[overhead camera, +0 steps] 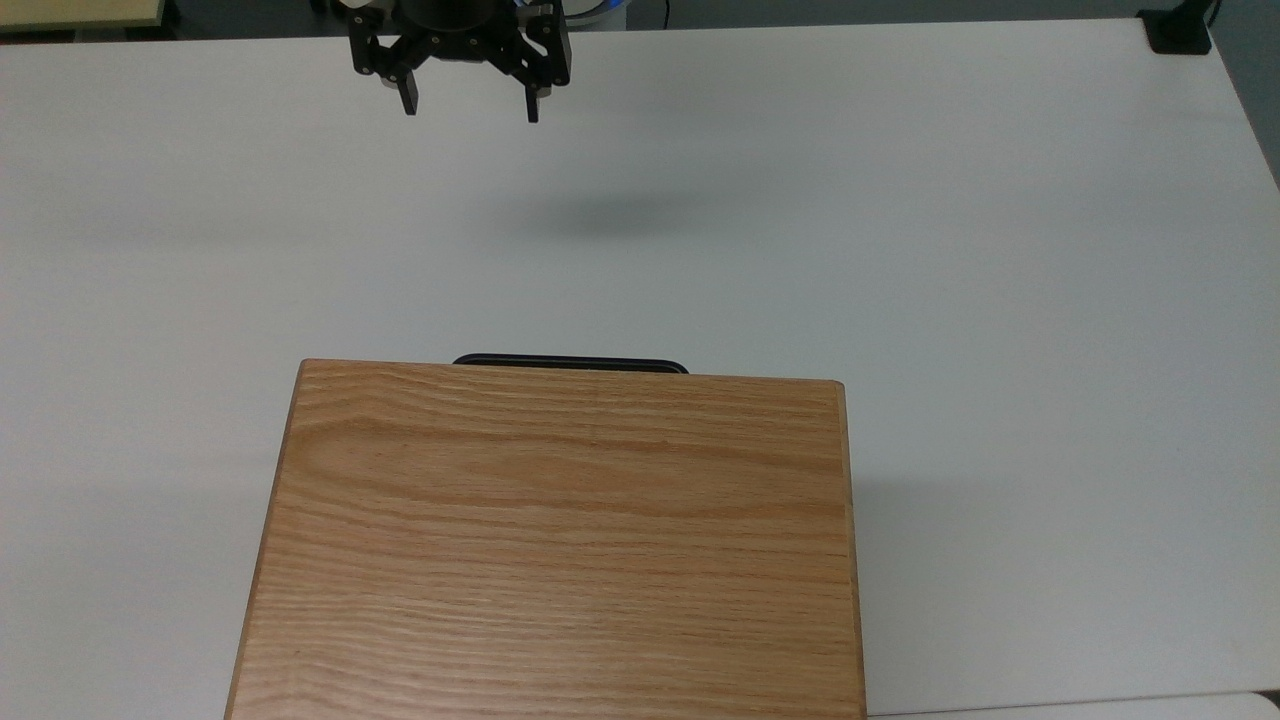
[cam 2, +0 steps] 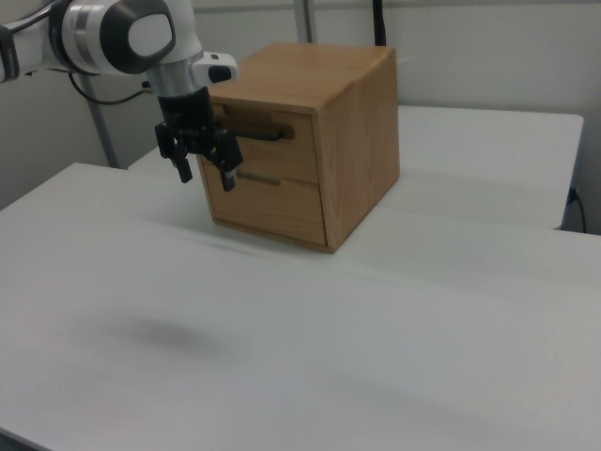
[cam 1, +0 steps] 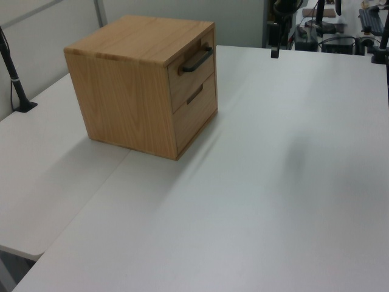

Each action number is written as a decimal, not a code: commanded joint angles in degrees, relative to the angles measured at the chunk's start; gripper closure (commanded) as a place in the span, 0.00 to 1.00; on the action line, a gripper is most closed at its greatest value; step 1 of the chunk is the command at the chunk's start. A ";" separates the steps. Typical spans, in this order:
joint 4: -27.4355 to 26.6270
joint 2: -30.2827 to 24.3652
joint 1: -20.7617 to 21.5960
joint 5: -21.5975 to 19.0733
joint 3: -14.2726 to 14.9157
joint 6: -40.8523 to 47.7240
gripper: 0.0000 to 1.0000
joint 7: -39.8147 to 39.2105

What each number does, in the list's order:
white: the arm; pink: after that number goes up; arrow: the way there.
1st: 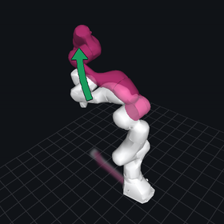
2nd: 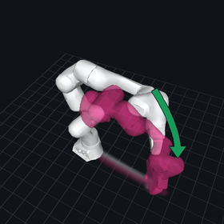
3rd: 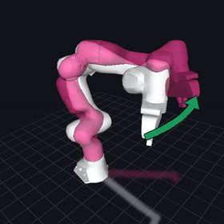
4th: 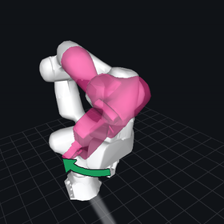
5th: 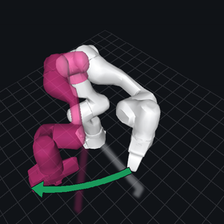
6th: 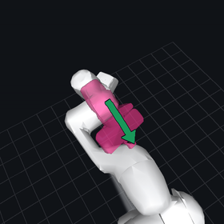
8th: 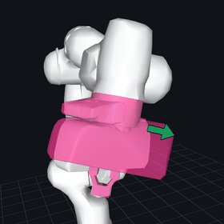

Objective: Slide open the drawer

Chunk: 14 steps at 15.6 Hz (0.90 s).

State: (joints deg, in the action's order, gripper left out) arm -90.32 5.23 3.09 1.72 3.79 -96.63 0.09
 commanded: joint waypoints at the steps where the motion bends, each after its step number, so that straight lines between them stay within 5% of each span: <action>1: 0.49 -0.04 0.16 0.83 0.26 1.44 0.00 -1.32; 11: 0.58 -0.13 0.16 -0.05 0.43 1.53 0.00 -0.18; 14: 0.58 -0.04 0.07 -2.07 0.61 0.66 0.00 5.43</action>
State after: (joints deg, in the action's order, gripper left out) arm -90.32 5.23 3.09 1.46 3.85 -96.63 1.21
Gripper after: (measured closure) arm 0.000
